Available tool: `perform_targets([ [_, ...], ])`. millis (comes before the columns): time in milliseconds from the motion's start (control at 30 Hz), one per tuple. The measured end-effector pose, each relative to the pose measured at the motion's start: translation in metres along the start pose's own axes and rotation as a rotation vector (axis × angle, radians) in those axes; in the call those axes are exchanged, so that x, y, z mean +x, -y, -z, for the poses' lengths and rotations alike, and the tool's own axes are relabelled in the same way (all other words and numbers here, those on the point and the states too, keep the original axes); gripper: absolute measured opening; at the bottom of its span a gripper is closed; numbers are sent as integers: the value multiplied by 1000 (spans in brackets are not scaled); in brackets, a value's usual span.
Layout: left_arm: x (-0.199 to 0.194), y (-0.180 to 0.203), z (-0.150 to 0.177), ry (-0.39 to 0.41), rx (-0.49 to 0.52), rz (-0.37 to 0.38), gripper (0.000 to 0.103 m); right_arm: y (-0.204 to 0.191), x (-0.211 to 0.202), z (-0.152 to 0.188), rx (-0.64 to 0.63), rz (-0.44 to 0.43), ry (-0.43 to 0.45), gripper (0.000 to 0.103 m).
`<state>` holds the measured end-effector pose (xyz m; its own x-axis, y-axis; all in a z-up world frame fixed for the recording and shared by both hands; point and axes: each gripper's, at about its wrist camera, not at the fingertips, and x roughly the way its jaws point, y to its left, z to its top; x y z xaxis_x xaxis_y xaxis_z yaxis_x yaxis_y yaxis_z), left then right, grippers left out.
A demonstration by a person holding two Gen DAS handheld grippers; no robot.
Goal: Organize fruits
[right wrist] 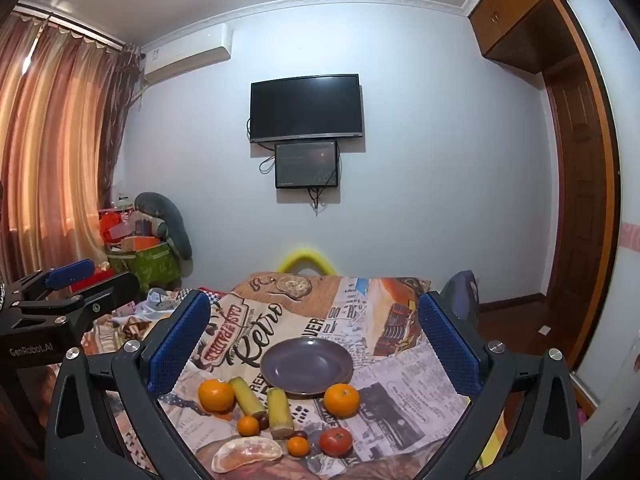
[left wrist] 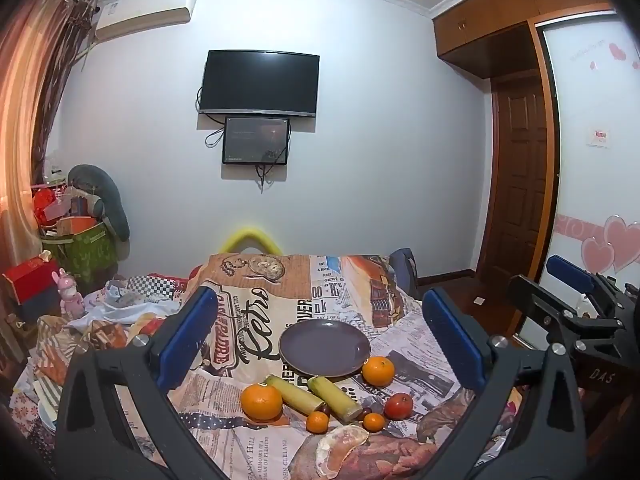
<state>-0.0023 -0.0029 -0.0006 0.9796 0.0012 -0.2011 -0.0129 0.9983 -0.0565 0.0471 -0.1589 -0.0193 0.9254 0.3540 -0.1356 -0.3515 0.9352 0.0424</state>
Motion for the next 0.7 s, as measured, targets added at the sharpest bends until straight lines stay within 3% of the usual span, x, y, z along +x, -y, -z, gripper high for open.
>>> perform_targets([
  [700,4,-6,0,-9,0,13,103,-1,-1,-3,-1,3,-3,103],
])
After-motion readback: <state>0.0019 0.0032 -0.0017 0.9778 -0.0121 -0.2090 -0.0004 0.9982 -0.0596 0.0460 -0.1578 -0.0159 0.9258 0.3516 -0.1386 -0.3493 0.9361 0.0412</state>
